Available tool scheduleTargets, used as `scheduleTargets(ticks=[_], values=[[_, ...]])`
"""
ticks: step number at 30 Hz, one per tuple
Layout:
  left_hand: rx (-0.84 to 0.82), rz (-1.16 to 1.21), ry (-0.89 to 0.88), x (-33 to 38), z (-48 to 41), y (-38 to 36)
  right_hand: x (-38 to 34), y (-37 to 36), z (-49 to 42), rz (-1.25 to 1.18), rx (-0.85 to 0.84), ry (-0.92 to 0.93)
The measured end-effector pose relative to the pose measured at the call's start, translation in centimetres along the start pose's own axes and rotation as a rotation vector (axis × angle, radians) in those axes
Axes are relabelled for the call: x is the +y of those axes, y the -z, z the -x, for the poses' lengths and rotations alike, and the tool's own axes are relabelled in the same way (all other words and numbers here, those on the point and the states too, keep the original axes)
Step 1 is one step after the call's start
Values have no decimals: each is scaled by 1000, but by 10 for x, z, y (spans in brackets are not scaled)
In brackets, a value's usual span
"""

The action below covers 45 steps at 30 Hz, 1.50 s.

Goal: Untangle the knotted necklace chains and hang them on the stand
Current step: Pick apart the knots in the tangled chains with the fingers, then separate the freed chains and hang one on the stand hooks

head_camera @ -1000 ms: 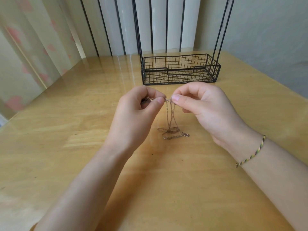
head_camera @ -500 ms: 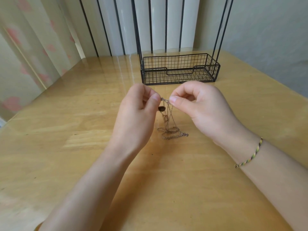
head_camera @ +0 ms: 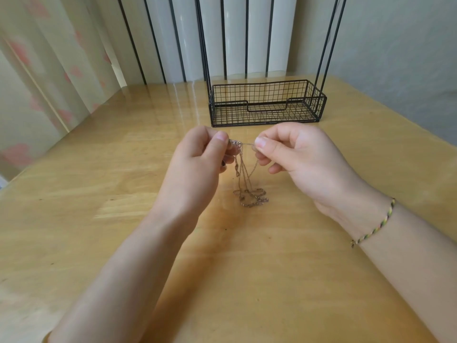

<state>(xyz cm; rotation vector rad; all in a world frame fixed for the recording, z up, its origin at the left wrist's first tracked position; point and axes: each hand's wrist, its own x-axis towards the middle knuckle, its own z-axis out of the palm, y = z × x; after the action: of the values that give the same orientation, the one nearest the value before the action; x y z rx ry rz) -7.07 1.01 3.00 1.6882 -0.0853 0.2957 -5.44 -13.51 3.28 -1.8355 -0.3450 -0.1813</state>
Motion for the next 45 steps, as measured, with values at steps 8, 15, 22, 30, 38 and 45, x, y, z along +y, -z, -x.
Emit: scheduleTargets(ticks=[8, 15, 22, 30, 38, 45], values=[[-8, -22, -48, -4, -2, 1, -2, -2, -1, -521, -71, -209], [121, 27, -95, -3, -7, 5, -4, 4, 3, -268, -145, -183], [264, 177, -16, -4, -20, 17, 9, 17, -5, 110, -78, -217], [286, 32, -98, 20, -30, 7, 14, 32, -18, -374, 251, -341], [149, -74, 38, 9, -31, -18, 28, 57, -28, -949, 449, -537], [54, -267, 11, 0, -25, -30, 40, 63, -24, 54, 282, -475]])
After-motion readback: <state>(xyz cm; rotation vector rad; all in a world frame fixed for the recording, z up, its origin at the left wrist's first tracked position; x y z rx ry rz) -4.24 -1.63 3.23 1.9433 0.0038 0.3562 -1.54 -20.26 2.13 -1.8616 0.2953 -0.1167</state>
